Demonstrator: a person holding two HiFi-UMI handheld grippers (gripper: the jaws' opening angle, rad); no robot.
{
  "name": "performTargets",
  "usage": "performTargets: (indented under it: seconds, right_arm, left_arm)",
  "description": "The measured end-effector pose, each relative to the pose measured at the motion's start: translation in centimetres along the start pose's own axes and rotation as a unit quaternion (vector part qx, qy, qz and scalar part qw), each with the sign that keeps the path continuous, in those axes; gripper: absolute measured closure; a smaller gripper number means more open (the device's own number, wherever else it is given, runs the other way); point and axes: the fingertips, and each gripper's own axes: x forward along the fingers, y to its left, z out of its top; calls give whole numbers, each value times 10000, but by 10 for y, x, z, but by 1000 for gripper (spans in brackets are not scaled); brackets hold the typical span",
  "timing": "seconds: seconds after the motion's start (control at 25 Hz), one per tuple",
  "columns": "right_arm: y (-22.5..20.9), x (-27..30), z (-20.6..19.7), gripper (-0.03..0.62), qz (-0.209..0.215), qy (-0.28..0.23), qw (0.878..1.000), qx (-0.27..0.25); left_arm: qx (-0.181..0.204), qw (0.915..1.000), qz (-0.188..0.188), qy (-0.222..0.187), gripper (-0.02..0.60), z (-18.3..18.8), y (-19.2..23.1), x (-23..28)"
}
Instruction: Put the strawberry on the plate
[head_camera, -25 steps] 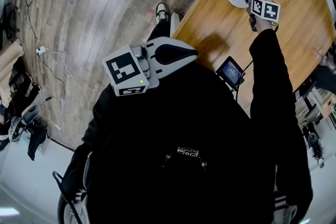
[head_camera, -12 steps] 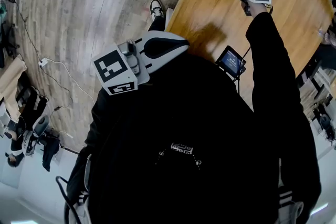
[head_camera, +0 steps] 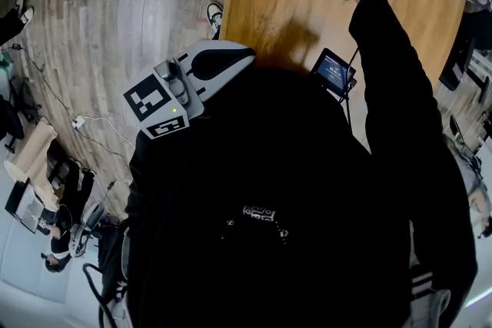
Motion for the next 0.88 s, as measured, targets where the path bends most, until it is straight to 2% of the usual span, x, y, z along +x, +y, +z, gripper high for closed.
performTargets:
  seconds: [0.32, 0.6, 0.76, 0.88]
  right_arm:
    - [1, -33, -8, 365, 30, -549, 9984, 156]
    - [25, -123, -52, 365, 245, -1240, 9917, 241]
    - [32, -169, -69, 366, 307, -1568, 9868, 274]
    - [56, -199, -70, 368, 439, -1786, 9825, 279]
  left_arm:
    - [357, 9984, -250, 347, 581, -9, -2, 20]
    - [790, 9931, -591, 634, 581, -36, -37, 59]
    - [984, 9899, -727, 719, 581, -38, -45, 82]
    - [1101, 9875, -813, 778, 581, -34, -52, 80]
